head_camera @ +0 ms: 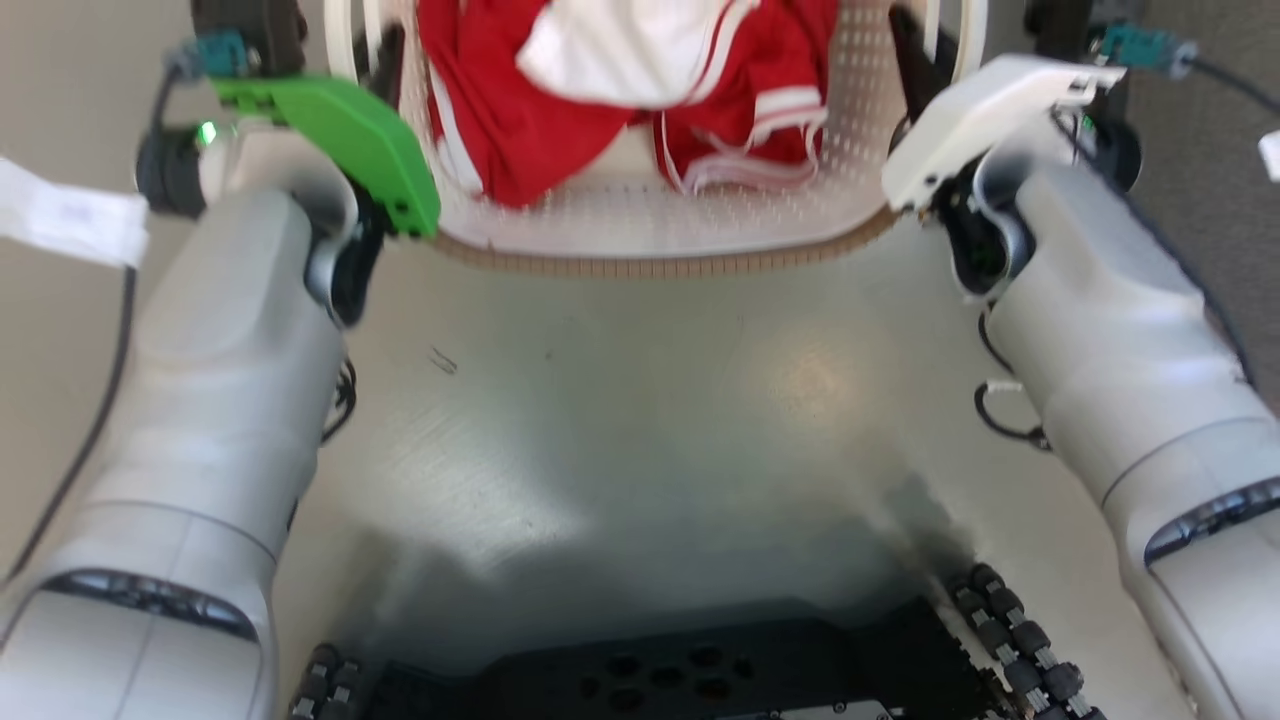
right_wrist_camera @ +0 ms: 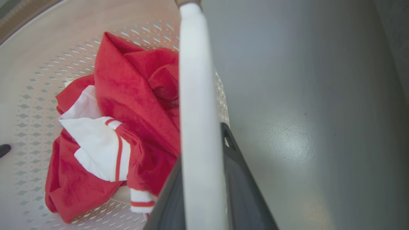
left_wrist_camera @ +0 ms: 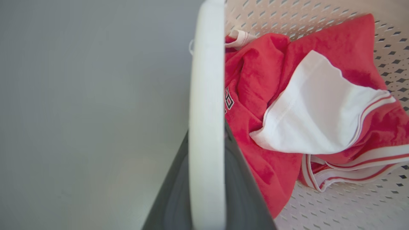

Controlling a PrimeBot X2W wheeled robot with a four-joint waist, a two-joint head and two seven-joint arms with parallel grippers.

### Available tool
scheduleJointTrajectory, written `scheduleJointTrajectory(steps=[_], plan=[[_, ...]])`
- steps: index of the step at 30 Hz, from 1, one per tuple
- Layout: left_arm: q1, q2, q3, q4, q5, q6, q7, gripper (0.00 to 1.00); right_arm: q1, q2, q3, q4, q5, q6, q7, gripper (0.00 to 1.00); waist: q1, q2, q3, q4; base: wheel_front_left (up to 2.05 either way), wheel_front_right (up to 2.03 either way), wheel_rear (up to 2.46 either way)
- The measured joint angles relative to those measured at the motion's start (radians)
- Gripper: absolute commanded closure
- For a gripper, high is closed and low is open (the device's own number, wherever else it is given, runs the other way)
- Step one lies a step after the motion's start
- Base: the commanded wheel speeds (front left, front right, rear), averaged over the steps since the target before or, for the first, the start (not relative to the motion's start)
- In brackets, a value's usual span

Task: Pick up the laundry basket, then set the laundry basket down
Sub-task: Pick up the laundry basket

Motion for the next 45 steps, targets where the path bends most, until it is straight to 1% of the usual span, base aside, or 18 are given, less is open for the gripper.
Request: scheduleJointTrajectory(steps=[6, 11, 13, 19, 20, 32, 45], plan=[[0.066, -0.006, -0.022, 0.036, -0.023, -0.001, -0.006, 1.00, 0.066, 0.012, 0.025, 0.026, 0.033, 0.002, 0.000, 1.00, 0.0000, 0.0000, -0.070, -0.002, 0.00, 0.00, 0.00], [0.090, -0.006, -0.043, 0.053, -0.047, -0.001, 0.002, 1.00, 0.097, 0.015, 0.049, 0.034, 0.063, 0.005, 0.003, 1.00, 0.0000, 0.0000, -0.136, -0.004, 0.00, 0.00, 0.00], [0.103, -0.007, -0.046, 0.060, -0.057, -0.002, 0.003, 1.00, 0.106, 0.015, 0.057, 0.036, 0.074, 0.009, 0.015, 1.00, 0.0000, 0.0000, -0.164, -0.004, 0.00, 0.00, 0.00], [0.165, -0.013, -0.050, 0.082, -0.084, -0.002, 0.017, 1.00, 0.163, 0.016, 0.095, 0.040, 0.099, 0.009, 0.047, 1.00, 0.0000, 0.0000, -0.247, -0.008, 0.00, 0.00, 0.00], [0.184, -0.016, -0.053, 0.090, -0.100, -0.002, 0.021, 1.00, 0.183, 0.017, 0.105, 0.040, 0.117, 0.009, 0.058, 1.00, 0.0000, 0.0000, -0.276, -0.009, 0.00, 0.00, 0.00], [0.288, -0.025, -0.080, 0.116, -0.145, -0.002, 0.054, 1.00, 0.293, 0.022, 0.147, 0.052, 0.178, 0.010, 0.099, 1.00, -0.0001, 0.0000, -0.448, -0.017, 0.00, 0.00, 0.00], [0.410, -0.030, -0.106, 0.150, -0.197, -0.002, 0.101, 1.00, 0.394, 0.025, 0.209, 0.060, 0.217, 0.010, 0.179, 1.00, -0.0001, 0.0000, -0.636, -0.020, 0.00, 0.00, 0.00]])
